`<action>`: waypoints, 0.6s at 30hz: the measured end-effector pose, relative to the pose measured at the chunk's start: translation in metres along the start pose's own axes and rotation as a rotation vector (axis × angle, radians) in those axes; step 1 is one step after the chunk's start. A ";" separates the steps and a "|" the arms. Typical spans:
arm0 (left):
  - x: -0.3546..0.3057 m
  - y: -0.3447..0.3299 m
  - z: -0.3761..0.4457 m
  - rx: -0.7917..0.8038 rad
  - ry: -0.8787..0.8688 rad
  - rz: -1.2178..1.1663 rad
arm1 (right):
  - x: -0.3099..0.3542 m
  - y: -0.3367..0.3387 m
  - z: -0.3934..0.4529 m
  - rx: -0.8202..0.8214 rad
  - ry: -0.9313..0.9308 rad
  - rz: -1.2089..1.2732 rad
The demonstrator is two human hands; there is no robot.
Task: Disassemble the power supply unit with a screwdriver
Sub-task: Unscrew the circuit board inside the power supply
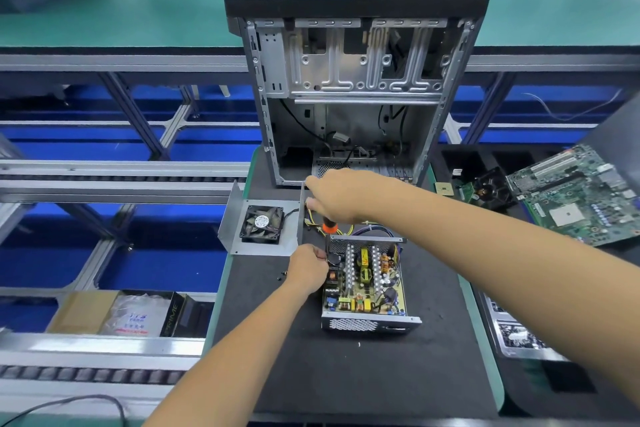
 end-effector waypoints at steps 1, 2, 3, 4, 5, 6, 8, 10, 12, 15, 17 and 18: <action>0.000 0.000 0.000 0.009 -0.001 0.006 | 0.001 -0.001 0.001 0.007 0.000 0.011; -0.001 -0.001 0.000 0.015 -0.004 0.012 | 0.002 -0.002 0.002 0.018 0.012 0.039; -0.001 0.000 0.000 0.018 -0.010 0.018 | 0.005 -0.002 0.002 0.029 0.028 0.081; -0.001 0.000 0.000 0.020 -0.015 0.025 | 0.007 0.000 0.001 0.044 0.042 0.136; -0.001 0.000 0.000 0.020 -0.019 0.032 | 0.007 0.001 0.000 0.060 0.050 0.194; -0.001 0.000 0.000 0.021 -0.020 0.037 | 0.008 0.002 -0.001 0.069 0.058 0.233; -0.001 -0.001 0.000 0.025 -0.017 0.042 | 0.007 0.003 -0.002 0.076 0.055 0.252; -0.002 0.000 0.000 0.025 -0.009 0.049 | 0.004 0.002 -0.001 0.042 0.038 0.188; -0.002 0.000 0.000 0.024 -0.003 0.059 | 0.000 0.001 -0.001 -0.004 0.015 0.038; -0.002 0.000 0.000 0.026 -0.003 0.077 | 0.000 0.000 0.000 -0.067 0.005 -0.067; -0.003 0.000 -0.001 0.026 -0.007 0.079 | 0.003 -0.001 0.001 -0.046 0.035 0.001; -0.003 0.000 -0.001 0.027 -0.010 0.079 | 0.005 -0.001 0.001 -0.034 0.056 0.052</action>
Point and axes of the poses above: each hand's wrist, its own z-axis towards the middle knuckle, its own y-axis out of the back of the hand, x = y × z, the point moved 5 cm from there along z, towards the middle knuckle, and after that the axes turned 11 degrees about -x, right-handed, at the moved point
